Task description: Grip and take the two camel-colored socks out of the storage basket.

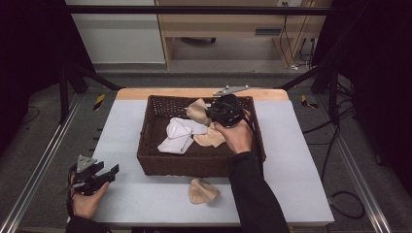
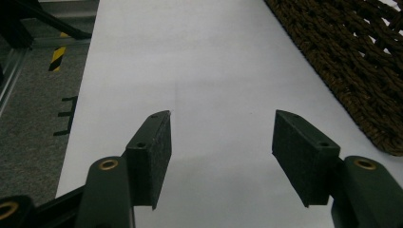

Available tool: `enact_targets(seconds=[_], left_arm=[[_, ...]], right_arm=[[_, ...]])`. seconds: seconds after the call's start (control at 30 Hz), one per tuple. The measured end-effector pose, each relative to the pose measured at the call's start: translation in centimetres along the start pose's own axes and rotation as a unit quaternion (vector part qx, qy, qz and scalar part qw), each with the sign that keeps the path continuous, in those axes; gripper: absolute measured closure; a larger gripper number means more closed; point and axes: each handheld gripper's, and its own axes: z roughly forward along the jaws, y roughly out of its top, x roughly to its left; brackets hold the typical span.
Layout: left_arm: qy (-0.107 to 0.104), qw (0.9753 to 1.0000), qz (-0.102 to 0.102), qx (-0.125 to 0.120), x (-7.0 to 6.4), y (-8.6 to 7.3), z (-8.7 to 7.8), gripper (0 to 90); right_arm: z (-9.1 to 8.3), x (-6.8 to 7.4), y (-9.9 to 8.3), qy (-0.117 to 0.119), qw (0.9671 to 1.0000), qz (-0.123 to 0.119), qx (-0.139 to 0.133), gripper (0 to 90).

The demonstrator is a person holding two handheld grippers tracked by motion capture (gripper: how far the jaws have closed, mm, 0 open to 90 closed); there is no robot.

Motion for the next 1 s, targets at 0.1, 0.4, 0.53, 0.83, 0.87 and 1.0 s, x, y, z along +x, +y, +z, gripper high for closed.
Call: enact_targets(seconds=[0.1, 0.4, 0.53, 0.83, 0.87, 1.0], left_arm=[[0.000, 1.0000, 0.000, 0.000, 0.0, 0.0, 0.0, 38.2], [-0.001, 1.0000, 0.001, 0.000, -0.1, 0.0, -0.1, 38.2], [-0.001, 1.0000, 0.002, 0.000, -0.2, 0.0, -0.1, 38.3], [0.000, 1.0000, 0.001, 0.001, -0.2, 0.0, 0.0, 38.2], [0.000, 1.0000, 0.000, 0.002, -0.1, 0.0, 0.0, 38.2], [0.000, 1.0000, 0.001, 0.000, -0.2, 0.0, -0.1, 38.3]], right_arm=[[-1.8, 0.4, 0.1, 0.016, 0.9997, -0.008, -0.019, 87.1], [-6.2, 2.2, 0.1, 0.052, 0.9960, -0.042, -0.060, 87.2], [-7.7, 3.2, -0.2, 0.069, 0.9935, -0.054, -0.073, 87.2], [-10.2, 5.2, -1.3, 0.116, 0.9869, -0.074, -0.085, 87.3], [-10.4, 5.5, -1.5, 0.123, 0.9858, -0.077, -0.085, 87.3], [-10.8, 6.4, -2.6, 0.140, 0.9831, -0.085, -0.082, 87.3]])
